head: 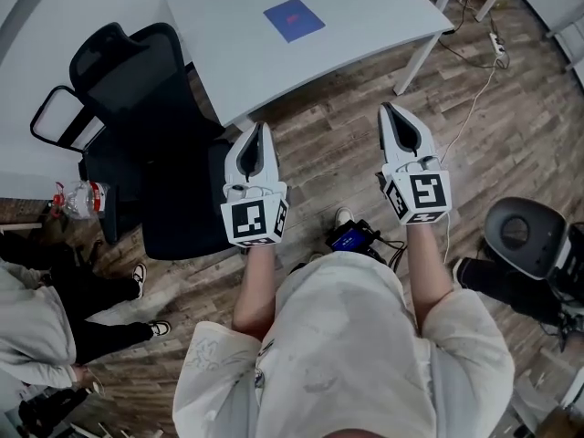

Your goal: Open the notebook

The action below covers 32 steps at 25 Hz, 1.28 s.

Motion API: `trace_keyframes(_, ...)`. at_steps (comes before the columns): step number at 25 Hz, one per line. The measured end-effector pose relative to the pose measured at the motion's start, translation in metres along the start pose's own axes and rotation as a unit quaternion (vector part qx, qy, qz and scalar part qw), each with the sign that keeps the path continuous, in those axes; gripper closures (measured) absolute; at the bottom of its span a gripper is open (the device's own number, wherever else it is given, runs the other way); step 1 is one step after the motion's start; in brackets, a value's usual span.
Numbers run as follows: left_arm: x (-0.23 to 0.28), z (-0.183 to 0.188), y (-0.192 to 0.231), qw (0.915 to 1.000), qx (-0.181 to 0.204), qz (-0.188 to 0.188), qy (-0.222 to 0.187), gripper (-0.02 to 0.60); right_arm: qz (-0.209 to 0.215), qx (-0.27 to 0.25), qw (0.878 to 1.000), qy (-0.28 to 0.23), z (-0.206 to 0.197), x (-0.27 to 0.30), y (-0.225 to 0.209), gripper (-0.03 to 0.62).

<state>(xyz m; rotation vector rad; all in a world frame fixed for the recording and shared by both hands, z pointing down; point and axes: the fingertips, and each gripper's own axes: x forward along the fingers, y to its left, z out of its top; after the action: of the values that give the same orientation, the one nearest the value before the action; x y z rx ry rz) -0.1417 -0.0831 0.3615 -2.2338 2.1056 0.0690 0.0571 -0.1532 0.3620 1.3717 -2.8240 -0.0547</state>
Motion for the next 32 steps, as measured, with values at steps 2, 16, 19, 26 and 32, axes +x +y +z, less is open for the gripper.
trace_keyframes(2, -0.001, 0.001, 0.002, 1.0000, 0.004, 0.002, 0.000, 0.563, 0.002, 0.006, 1.000, -0.001, -0.002, 0.002, 0.001, 0.588)
trace_keyframes(16, 0.002, -0.003, 0.016, 0.9997, 0.013, 0.021, 0.006, 0.563, 0.018, 0.015, 1.000, 0.001, -0.010, 0.015, 0.006, 0.588)
trace_keyframes(19, 0.000, 0.001, 0.021, 0.9993, 0.022, 0.031, 0.007, 0.563, 0.029, 0.025, 0.999, -0.008, -0.010, 0.023, 0.013, 0.589)
trace_keyframes(26, -0.004, -0.007, 0.017, 0.9992, 0.008, 0.036, 0.012, 0.563, 0.040, 0.013, 0.999, 0.008, -0.016, 0.021, 0.017, 0.589)
trace_keyframes(32, 0.002, -0.013, 0.016, 0.9994, -0.009, 0.032, 0.014, 0.563, 0.036, -0.001, 0.999, 0.025, -0.020, 0.019, 0.014, 0.589)
